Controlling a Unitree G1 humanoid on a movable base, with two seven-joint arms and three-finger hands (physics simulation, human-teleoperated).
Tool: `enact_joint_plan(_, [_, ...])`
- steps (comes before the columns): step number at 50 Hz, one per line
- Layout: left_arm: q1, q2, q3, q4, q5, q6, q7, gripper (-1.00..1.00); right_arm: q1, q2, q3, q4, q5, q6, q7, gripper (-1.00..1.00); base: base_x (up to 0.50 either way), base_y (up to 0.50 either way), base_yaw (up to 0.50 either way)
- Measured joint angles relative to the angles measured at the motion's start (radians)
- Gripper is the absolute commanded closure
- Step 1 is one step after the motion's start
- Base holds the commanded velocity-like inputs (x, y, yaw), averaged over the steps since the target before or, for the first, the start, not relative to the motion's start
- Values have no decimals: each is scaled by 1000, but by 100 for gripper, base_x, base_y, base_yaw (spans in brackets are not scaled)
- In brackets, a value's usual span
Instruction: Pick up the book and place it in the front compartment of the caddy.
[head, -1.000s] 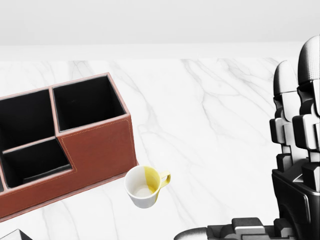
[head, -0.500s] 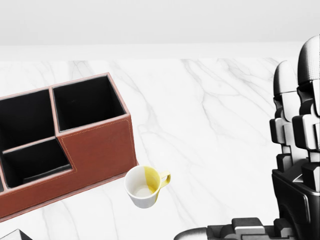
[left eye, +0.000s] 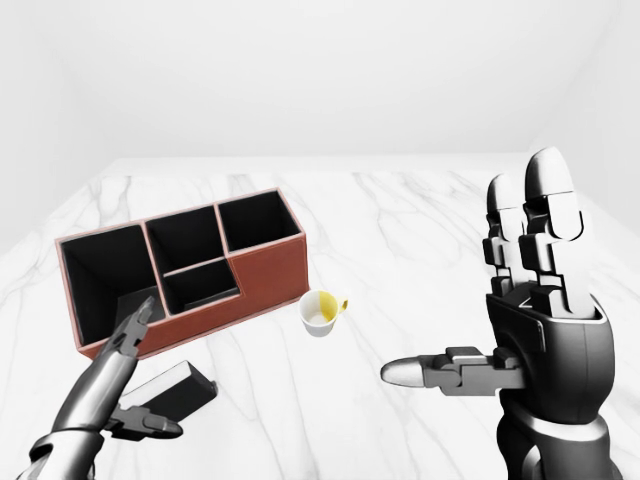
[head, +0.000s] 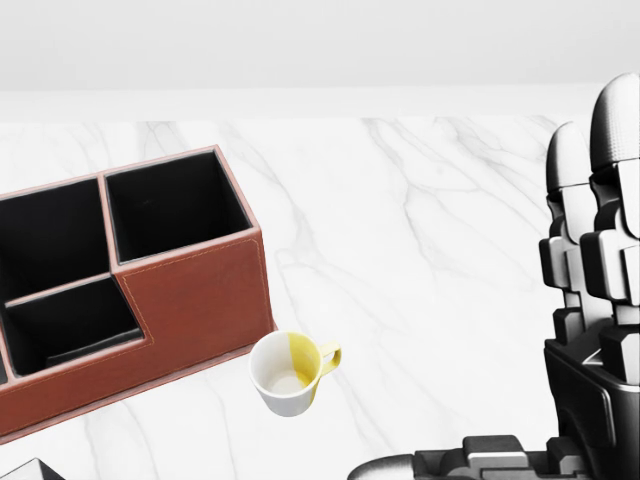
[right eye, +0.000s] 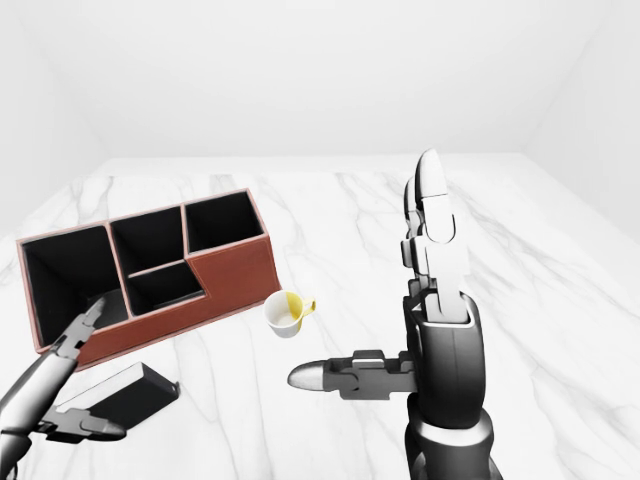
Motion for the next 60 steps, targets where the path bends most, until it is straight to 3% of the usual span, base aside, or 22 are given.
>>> enact_joint_plan(24, [-43, 99, 4, 133, 46, 0, 8, -100, 0, 0, 2, 0, -10, 0, -2, -100, 0, 0, 0])
enact_joint_plan(60, [-37, 156, -48, 325, 160, 0, 73, -100, -4, 3, -2, 0, -21, 0, -3, -100, 0, 0, 0])
